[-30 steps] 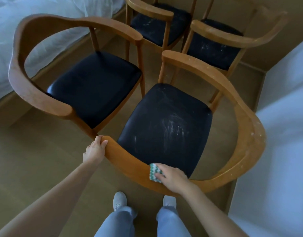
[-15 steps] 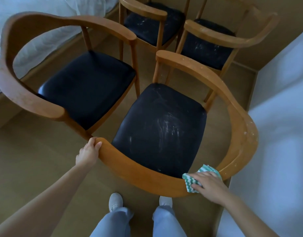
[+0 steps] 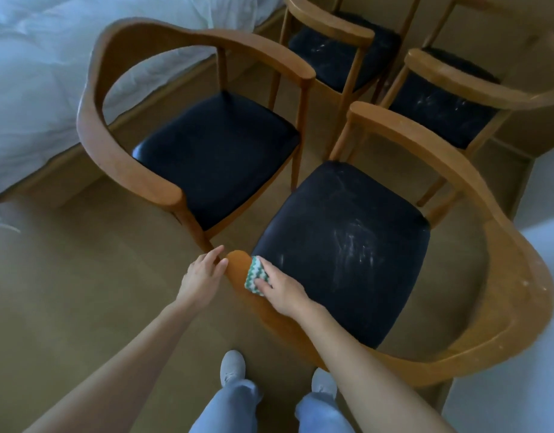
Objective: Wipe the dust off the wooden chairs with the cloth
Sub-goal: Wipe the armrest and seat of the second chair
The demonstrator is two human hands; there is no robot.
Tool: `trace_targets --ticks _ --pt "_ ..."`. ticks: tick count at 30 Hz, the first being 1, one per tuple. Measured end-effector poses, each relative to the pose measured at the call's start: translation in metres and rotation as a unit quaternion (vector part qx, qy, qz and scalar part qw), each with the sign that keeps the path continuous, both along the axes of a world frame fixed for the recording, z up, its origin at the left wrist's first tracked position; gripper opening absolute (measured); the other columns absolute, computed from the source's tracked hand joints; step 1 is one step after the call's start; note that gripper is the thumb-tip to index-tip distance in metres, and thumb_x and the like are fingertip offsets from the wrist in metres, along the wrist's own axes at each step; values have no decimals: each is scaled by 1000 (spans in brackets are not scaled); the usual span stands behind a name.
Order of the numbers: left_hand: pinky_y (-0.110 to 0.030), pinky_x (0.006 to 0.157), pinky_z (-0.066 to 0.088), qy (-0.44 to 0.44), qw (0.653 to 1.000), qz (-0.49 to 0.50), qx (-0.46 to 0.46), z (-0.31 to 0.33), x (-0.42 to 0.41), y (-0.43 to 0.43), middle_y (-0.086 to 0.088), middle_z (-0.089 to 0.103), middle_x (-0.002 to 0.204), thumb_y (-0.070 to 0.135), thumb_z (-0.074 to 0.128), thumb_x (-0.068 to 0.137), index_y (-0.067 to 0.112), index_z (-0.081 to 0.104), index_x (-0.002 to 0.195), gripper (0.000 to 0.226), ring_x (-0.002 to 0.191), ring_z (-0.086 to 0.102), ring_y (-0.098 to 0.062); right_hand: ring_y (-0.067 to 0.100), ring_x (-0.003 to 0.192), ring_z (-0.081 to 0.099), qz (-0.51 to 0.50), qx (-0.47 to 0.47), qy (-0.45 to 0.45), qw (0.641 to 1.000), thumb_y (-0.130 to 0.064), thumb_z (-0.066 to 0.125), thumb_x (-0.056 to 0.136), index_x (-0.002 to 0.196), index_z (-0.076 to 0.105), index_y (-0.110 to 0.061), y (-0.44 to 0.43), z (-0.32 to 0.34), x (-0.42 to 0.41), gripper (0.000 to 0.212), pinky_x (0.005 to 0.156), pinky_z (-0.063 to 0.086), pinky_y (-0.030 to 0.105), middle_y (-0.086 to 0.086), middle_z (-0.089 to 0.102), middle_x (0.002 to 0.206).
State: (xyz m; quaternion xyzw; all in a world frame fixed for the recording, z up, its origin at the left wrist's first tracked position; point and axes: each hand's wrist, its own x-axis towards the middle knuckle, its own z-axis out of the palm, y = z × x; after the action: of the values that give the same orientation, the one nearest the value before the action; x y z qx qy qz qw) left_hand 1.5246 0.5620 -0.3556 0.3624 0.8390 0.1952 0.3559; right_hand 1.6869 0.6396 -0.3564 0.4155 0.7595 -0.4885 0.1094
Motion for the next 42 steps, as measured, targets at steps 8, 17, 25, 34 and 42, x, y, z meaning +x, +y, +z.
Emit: trace_targets --ticks 8,17,25,34,42 --pt "-37 108 29 -21 998 62 27 -7 -36 -21 -7 41 142 32 38 100 23 37 142 43 131 37 -24 27 116 51 331 257 -129 899 -32 42 95 118 55 -19 15 11 -116 29 92 34 40 4 58 124" --pt "-35 109 29 -48 997 49 42 -8 -38 -28 -6 41 143 30 39 100 21 39 141 43 132 37 -22 13 144 16 426 289 -30 857 -38 26 102 131 55 -17 -1 18 -55 46 117 5 47 -4 43 144" --pt "-30 110 26 -29 994 -35 104 5 -29 -25 1 32 150 30 42 99 23 33 144 47 138 28 -14 -1 142 12 37 166 152 974 -32 50 94 145 23 -38 -43 2 -11 58 113 20 26 -21 9 155" --pt "-36 116 14 -184 969 118 112 -3 48 6 0 -8 158 24 43 99 18 -6 150 71 145 -1 -15 2 133 30 -285 109 105 947 -21 47 98 137 26 -37 -51 6 44 46 104 29 18 -12 33 146" --pt "-43 88 52 -263 943 159 127 -26 22 15 -1 62 110 30 42 99 22 39 133 36 95 64 -17 6 139 24 -152 64 27 986 -30 46 98 147 22 -30 -33 16 29 55 109 23 22 -14 27 151"
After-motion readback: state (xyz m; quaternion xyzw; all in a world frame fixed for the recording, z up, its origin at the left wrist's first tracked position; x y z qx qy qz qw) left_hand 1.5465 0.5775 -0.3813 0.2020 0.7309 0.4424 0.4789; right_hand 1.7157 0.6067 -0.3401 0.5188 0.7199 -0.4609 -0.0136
